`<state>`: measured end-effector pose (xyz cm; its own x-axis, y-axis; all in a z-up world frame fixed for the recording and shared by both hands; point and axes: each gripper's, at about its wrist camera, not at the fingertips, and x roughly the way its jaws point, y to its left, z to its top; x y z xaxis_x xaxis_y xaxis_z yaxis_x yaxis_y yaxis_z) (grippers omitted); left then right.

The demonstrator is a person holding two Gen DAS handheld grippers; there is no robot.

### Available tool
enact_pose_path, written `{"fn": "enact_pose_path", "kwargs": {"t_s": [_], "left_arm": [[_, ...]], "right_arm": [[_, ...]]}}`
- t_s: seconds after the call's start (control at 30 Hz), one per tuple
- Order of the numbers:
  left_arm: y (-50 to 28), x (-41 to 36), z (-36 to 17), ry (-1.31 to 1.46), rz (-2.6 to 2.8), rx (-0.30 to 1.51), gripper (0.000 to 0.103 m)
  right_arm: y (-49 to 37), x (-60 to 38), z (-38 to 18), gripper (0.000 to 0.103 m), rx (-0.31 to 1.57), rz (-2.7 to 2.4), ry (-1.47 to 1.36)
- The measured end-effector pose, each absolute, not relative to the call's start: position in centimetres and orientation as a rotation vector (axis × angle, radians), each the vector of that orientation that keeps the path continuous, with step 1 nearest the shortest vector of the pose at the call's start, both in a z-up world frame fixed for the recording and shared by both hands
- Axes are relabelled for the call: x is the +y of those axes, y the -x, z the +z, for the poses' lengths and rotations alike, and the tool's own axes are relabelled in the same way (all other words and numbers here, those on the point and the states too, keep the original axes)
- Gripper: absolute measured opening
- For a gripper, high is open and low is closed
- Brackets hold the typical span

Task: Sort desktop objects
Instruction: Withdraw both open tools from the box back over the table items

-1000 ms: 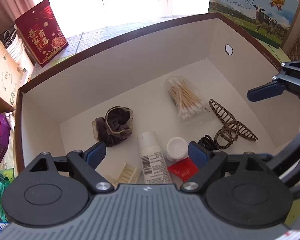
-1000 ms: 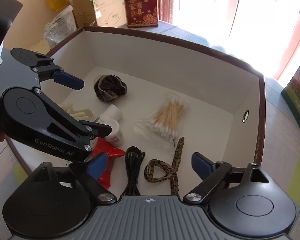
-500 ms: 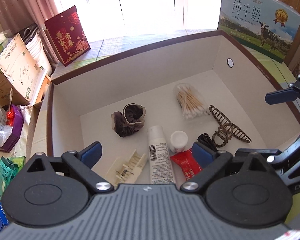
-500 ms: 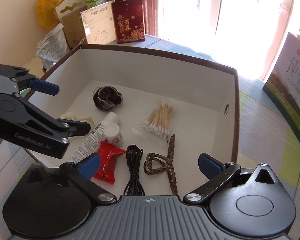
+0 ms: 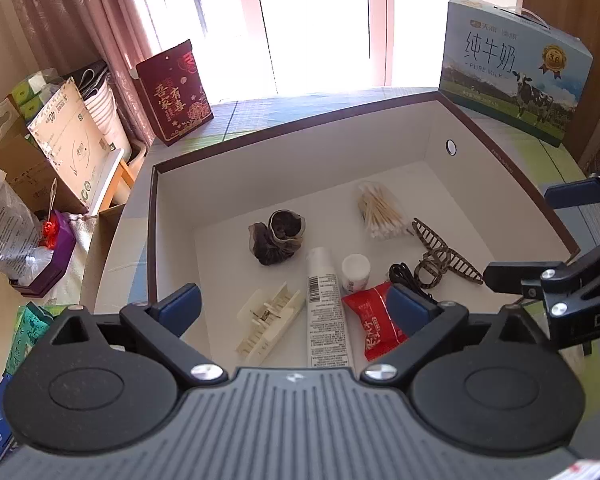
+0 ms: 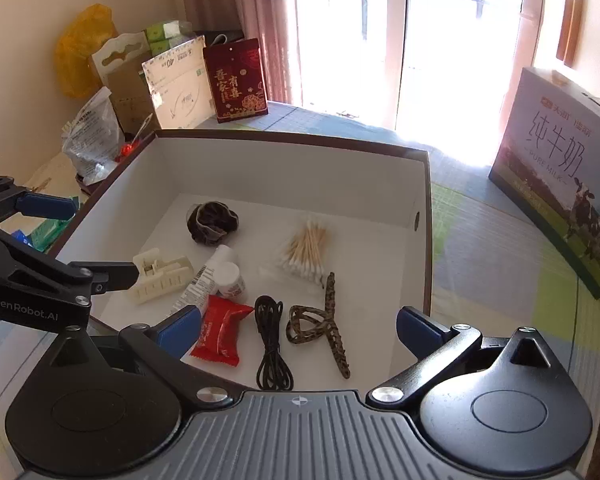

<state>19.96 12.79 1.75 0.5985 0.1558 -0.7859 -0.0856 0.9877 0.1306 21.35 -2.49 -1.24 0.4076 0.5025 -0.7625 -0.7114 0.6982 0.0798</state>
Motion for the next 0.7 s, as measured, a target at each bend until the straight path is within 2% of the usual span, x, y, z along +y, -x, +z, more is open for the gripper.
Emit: {"fn": "enact_pose_path", "kwargs": {"t_s": [0.7], "left_arm": [[-11.9,10.7,4.1,-0.059,0.195,0.869,0.1]], "right_arm": [[-14.0,-5.6,1.1,0.101,0.78,0.822,0.244]]}}
